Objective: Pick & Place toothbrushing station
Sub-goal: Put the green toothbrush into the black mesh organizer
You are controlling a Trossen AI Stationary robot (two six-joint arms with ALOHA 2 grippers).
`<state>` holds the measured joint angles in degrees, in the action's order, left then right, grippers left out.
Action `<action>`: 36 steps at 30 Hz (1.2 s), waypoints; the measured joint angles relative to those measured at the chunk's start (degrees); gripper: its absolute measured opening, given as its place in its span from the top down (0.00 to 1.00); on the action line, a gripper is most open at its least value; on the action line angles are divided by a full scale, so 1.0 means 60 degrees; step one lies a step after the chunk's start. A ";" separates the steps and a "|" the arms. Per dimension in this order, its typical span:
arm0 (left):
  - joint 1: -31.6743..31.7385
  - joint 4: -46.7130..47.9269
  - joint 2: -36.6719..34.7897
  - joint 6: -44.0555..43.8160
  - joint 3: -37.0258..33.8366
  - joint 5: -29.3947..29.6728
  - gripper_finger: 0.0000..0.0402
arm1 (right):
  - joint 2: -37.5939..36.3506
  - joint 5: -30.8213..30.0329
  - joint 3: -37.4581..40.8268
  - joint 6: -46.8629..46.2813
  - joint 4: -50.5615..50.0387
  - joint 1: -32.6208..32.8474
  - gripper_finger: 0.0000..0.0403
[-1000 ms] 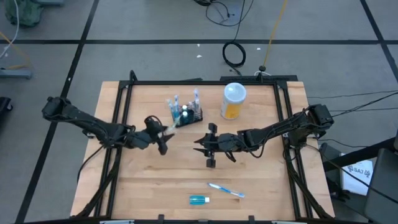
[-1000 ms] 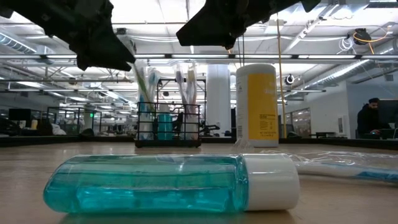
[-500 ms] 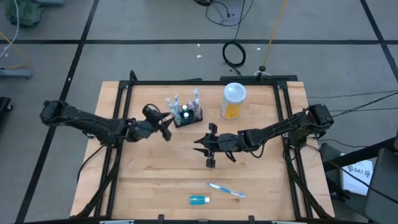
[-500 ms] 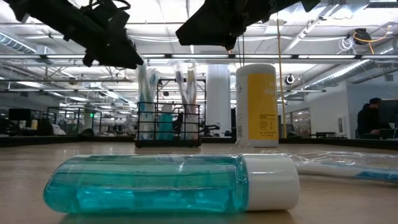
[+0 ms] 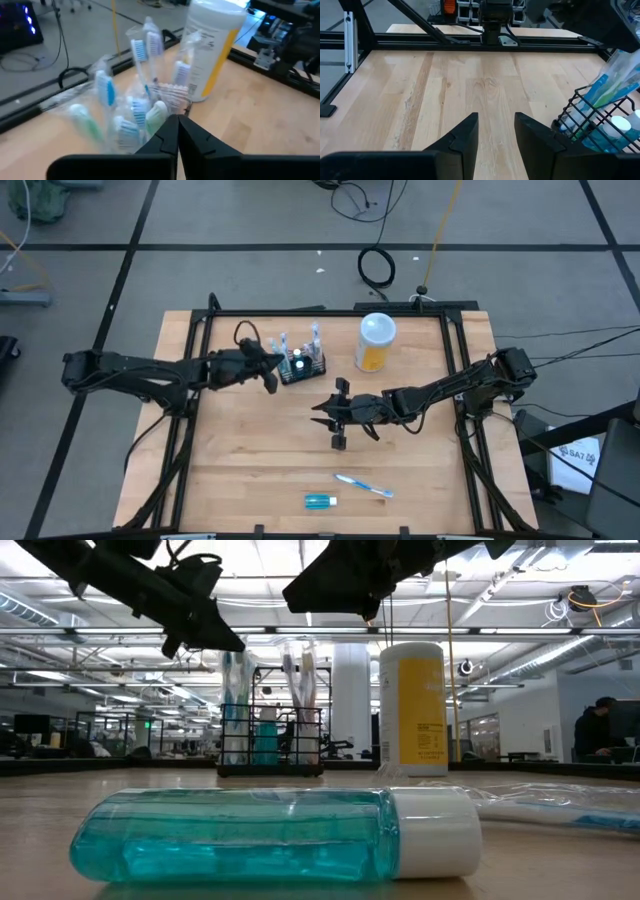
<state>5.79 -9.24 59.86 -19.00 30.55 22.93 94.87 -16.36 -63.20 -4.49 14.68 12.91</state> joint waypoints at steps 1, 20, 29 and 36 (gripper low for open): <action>0.0142 0.0043 0.0000 -0.0099 0.0000 -0.0085 0.98 | 0.0000 0.0000 0.0000 0.0000 0.0000 0.0000 0.71; 0.0636 0.0693 0.0266 0.0965 -0.0004 -0.1089 0.81 | 0.0000 -0.0004 0.0000 0.0106 -0.0004 -0.0007 0.71; 0.0391 0.1645 0.0182 0.1330 -0.0004 -0.1079 0.58 | 0.0000 -0.0003 0.0000 0.0109 -0.0004 -0.0007 0.71; 0.0097 0.1932 0.0030 0.1721 -0.0004 -0.0963 0.54 | 0.0000 -0.0004 0.0000 0.0117 0.0000 -0.0007 0.71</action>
<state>6.37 2.35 60.04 -8.68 30.52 17.15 94.87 -16.38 -63.20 -3.79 14.68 12.86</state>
